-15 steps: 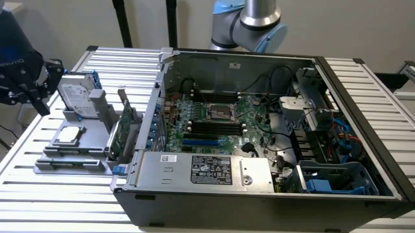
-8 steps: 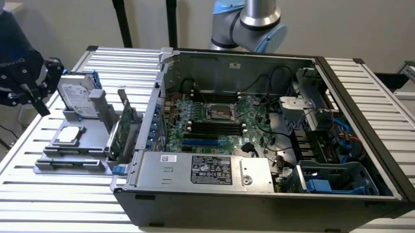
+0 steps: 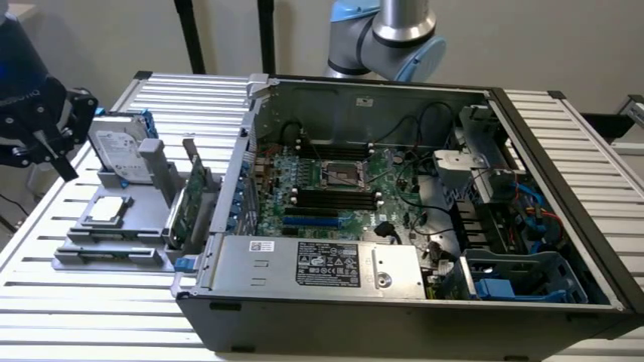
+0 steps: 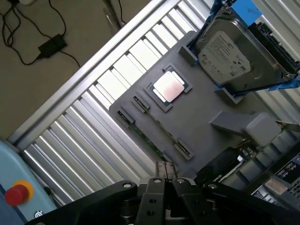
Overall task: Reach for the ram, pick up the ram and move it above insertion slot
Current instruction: 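Pick up the ram and move it above insertion slot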
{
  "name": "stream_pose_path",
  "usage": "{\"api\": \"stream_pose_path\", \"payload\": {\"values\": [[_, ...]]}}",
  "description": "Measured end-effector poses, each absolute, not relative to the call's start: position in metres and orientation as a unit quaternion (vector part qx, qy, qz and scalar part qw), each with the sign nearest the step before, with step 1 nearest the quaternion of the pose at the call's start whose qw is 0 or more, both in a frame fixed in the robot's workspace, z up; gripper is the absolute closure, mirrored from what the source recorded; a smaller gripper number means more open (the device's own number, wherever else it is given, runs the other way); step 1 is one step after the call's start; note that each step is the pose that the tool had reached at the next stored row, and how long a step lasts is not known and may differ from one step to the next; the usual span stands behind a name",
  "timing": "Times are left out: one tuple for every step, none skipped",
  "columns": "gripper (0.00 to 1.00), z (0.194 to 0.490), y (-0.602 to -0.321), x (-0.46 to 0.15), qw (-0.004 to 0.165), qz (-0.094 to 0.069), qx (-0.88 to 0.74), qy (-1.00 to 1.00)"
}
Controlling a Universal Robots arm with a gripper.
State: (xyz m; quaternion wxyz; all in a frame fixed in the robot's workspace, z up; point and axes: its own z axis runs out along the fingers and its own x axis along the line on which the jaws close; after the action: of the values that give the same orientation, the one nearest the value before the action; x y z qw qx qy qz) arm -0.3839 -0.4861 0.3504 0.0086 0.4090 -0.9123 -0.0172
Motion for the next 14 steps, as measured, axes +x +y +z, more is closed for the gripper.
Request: {"api": "stream_pose_path", "payload": {"values": [[0.89, 0.3502, -0.4861, -0.3839, 0.009, -0.017, 0.417, -0.909], [0.89, 0.3500, -0.4861, -0.3840, 0.009, -0.017, 0.425, -0.905], [0.89, 0.3498, -0.4861, -0.3840, 0.009, -0.017, 0.433, -0.901], [0.89, 0.3496, -0.4861, -0.3840, 0.009, -0.017, 0.441, -0.897], [0.89, 0.3491, -0.4861, -0.3840, 0.009, -0.017, 0.450, -0.893], [0.89, 0.3489, -0.4861, -0.3840, 0.010, -0.017, 0.458, -0.889], [0.89, 0.3487, -0.4861, -0.3840, 0.010, -0.017, 0.466, -0.885], [0.89, 0.3483, -0.4861, -0.3840, 0.010, -0.016, 0.474, -0.880], [0.89, 0.3480, -0.4861, -0.3840, 0.010, -0.016, 0.482, -0.876], [0.89, 0.3477, -0.4861, -0.3840, 0.010, -0.016, 0.490, -0.872], [0.89, 0.3474, -0.4861, -0.3840, 0.010, -0.016, 0.498, -0.867], [0.89, 0.3470, -0.4861, -0.3840, 0.010, -0.016, 0.506, -0.863], [0.89, 0.3467, -0.4861, -0.3840, 0.011, -0.016, 0.513, -0.858], [0.89, 0.3464, -0.4861, -0.3840, 0.011, -0.016, 0.521, -0.853]]}}
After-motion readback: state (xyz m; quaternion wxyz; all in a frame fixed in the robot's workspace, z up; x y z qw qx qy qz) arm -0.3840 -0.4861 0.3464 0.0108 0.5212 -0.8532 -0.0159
